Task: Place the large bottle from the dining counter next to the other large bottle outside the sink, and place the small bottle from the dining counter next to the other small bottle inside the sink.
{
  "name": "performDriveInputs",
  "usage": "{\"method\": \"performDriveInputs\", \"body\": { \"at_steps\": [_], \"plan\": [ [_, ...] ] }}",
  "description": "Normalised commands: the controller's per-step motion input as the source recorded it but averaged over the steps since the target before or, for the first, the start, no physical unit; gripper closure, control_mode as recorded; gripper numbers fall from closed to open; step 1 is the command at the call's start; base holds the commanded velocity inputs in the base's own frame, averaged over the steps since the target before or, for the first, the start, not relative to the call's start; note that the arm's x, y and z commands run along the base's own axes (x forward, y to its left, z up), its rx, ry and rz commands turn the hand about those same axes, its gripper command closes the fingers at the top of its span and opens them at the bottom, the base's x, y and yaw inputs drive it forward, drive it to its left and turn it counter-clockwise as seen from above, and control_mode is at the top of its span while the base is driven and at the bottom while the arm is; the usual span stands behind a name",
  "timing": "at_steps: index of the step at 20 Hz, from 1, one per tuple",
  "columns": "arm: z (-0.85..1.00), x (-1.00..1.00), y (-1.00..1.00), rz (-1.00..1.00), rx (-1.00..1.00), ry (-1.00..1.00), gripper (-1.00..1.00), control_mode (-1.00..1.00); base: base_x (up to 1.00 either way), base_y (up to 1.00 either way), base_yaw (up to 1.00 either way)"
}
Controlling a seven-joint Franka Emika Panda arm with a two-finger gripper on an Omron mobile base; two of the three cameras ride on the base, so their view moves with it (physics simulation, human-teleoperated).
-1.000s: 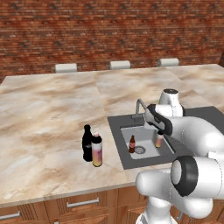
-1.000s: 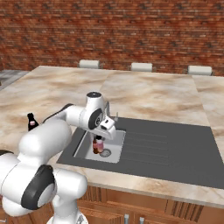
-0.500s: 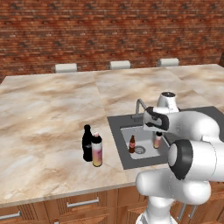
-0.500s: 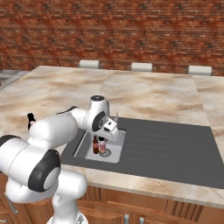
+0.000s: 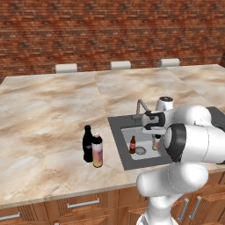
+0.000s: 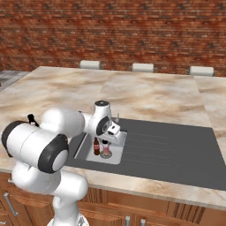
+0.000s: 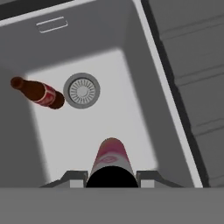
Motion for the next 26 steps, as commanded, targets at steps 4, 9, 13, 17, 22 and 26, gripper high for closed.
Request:
{"method": "performDriveInputs", "body": {
  "at_steps": [4,9,13,17,22,26],
  "plan": [
    [-0.31,0.24,-0.04,0.03,0.0,-0.01,1.0,-1.0,0.0,0.0,0.0],
    [-0.31,0.25,-0.01,0.04,0.01,-0.02,1.0,-1.0,0.0,0.0,0.0],
    [-0.34,0.21,-0.07,0.03,0.0,-0.03,1.0,-1.0,0.0,0.0,0.0],
    [-0.39,0.17,-0.02,0.03,0.0,-0.07,1.0,-1.0,0.0,0.0,0.0],
    [-0.36,0.22,0.0,0.03,0.0,-0.07,1.0,-1.0,0.0,0.0,0.0],
    [-0.31,0.27,0.0,0.03,0.0,-0.06,1.0,-1.0,0.0,0.0,0.0]
  ]
}}
